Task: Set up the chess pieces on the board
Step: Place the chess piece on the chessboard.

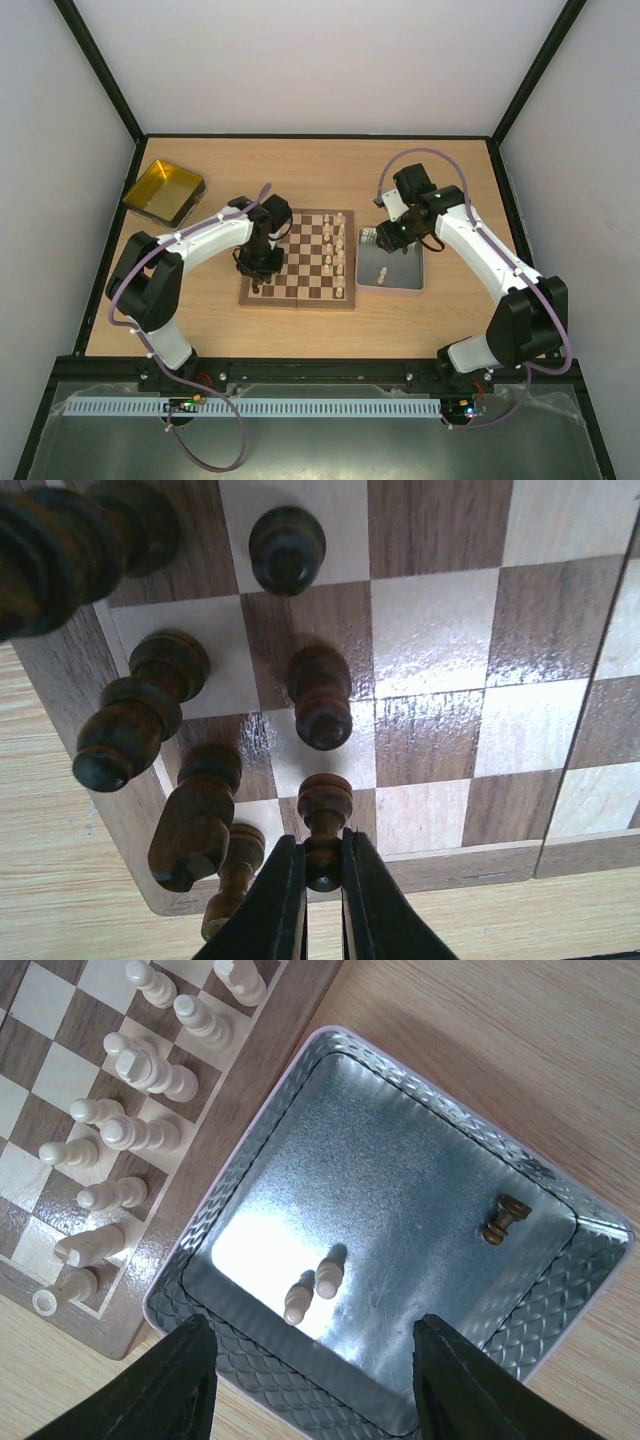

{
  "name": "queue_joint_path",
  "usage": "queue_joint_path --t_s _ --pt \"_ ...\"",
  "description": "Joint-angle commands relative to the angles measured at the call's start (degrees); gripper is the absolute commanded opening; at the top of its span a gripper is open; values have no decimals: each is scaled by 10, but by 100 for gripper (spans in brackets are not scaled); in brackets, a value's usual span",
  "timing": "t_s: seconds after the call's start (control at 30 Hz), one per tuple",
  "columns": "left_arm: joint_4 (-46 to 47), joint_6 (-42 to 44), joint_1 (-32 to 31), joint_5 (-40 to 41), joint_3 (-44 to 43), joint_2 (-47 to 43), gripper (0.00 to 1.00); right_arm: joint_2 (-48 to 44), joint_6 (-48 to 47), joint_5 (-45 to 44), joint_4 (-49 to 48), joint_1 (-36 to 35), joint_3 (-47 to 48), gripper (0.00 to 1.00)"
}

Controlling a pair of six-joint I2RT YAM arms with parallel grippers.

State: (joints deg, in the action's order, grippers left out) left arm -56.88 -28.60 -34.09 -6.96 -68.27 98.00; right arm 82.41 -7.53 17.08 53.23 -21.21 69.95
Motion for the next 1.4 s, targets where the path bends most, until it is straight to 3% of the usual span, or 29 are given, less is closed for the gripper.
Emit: queue_joint_path --t_s 0.0,1.37 --pt "-6 6 3 3 -20 9 6 -16 -8 -9 -5 3 -7 52" --pt "-15 10 -3 11 -33 24 16 -19 -9 -6 -6 4 -9 52"
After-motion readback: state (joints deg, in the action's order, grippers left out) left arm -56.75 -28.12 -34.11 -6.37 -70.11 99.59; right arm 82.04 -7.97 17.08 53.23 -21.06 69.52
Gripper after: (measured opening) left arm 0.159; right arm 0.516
